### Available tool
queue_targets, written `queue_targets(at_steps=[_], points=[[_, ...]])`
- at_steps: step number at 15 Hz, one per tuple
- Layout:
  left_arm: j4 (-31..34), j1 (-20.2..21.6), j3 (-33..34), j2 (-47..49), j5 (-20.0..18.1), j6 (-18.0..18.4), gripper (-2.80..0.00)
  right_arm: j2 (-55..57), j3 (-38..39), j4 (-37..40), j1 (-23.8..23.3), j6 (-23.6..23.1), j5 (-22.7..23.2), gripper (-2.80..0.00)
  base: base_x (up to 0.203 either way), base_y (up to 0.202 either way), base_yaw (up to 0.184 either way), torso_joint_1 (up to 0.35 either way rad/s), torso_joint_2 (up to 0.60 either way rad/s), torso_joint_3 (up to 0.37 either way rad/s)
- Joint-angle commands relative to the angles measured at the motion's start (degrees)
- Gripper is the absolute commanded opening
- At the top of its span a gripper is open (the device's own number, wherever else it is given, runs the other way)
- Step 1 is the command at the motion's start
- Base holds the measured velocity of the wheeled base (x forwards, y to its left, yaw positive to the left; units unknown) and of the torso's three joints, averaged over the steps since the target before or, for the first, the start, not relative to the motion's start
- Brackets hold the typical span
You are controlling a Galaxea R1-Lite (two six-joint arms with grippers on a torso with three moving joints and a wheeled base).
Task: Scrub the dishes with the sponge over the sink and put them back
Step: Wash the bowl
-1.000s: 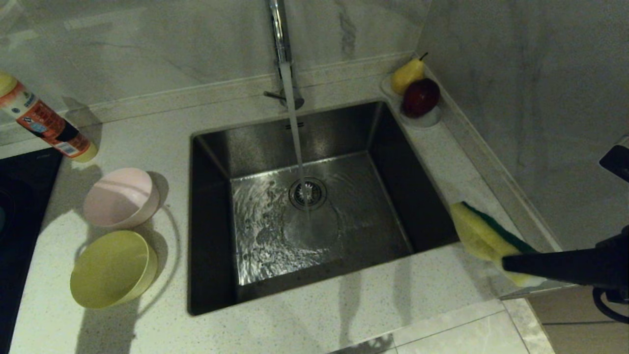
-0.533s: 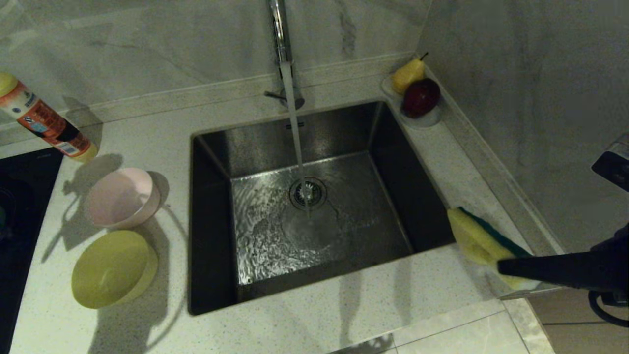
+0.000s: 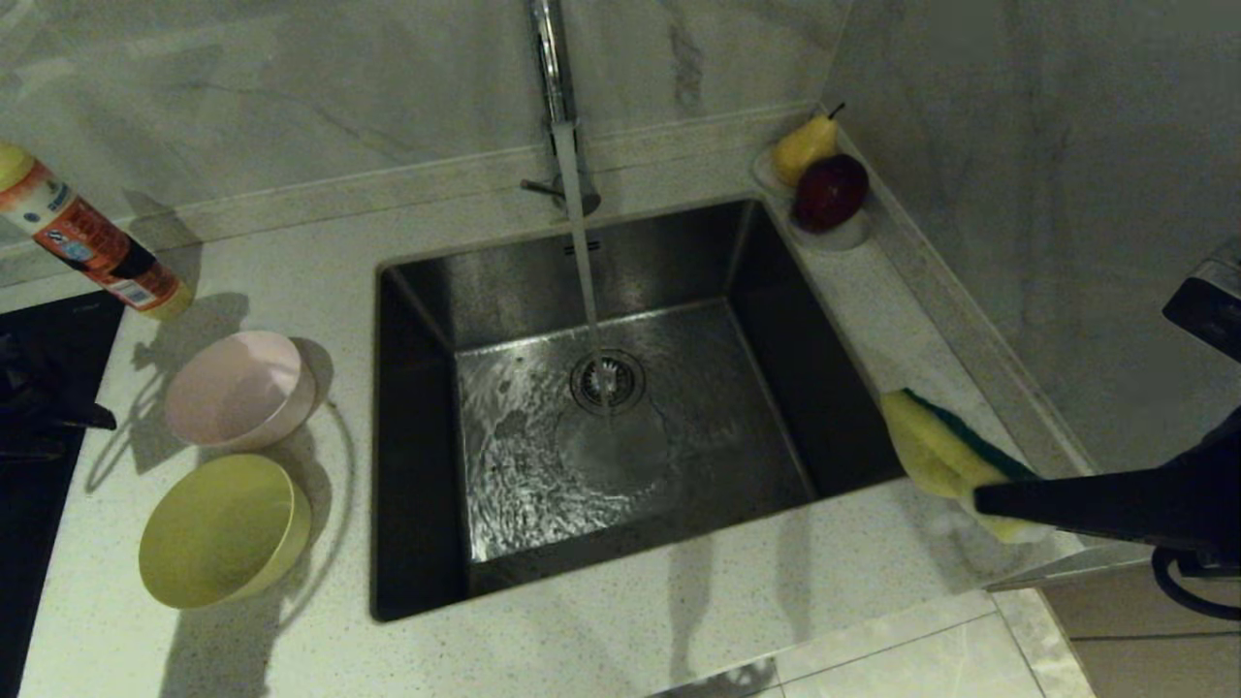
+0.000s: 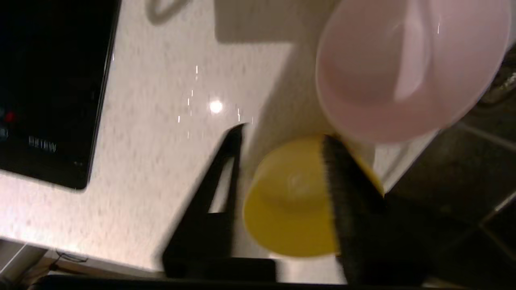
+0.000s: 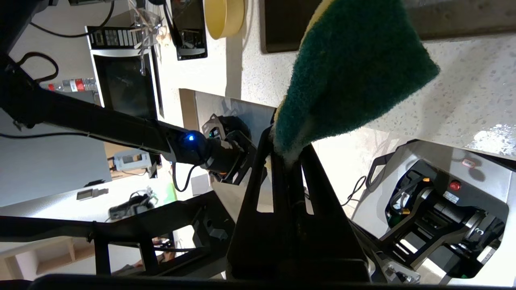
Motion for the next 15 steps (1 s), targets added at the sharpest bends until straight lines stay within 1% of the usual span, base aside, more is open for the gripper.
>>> queue_targets(at_steps=[1, 3, 4, 6, 8, 10, 13, 15], points=[[-0.04, -0.75, -1.39, 2.88, 0.07, -0.2, 0.0, -0.66, 0.65, 0.08, -0.75, 0.19, 0.39, -2.8, 0.0, 0.0, 0.0, 0.0, 0.0, 0.0], [-1.74, -1.43, -1.86, 4.64, 1.16, -0.51, 0.0, -0.48, 0.76, 0.08, -0.75, 0.19, 0.47, -2.8, 0.0, 0.0, 0.0, 0.0, 0.0, 0.0], [-2.29, -1.87, -1.89, 5.64, 2.4, -0.6, 0.0, -0.37, 0.79, 0.08, -0.75, 0.15, 0.45, -2.8, 0.0, 0.0, 0.0, 0.0, 0.0, 0.0], [-3.67, -3.56, -1.85, 7.57, 6.69, -1.73, 0.0, 0.04, 1.36, -0.33, -0.83, 0.11, 0.39, -2.8, 0.0, 0.0, 0.0, 0.0, 0.0, 0.0], [-5.9, -5.57, -1.81, 8.95, 8.91, -2.93, 0.0, 0.5, 2.45, -2.29, -1.26, 0.16, 0.5, -2.8, 0.0, 0.0, 0.0, 0.0, 0.0, 0.0], [-6.27, -7.69, -2.61, 9.97, 10.94, -3.19, 0.0, 0.49, 3.36, -3.56, -1.63, 0.19, 0.57, -2.8, 0.0, 0.0, 0.0, 0.0, 0.0, 0.0], [-5.86, -9.02, -6.43, 10.73, 11.47, -6.07, 0.0, 0.45, 3.59, -3.7, -2.77, 0.19, 0.66, -2.8, 0.0, 0.0, 0.0, 0.0, 0.0, 0.0], [-5.8, -9.09, -6.24, 10.83, 11.55, -6.42, 0.0, 0.13, 3.66, -3.69, -2.77, 0.19, 0.66, -2.8, 0.0, 0.0, 0.0, 0.0, 0.0, 0.0]])
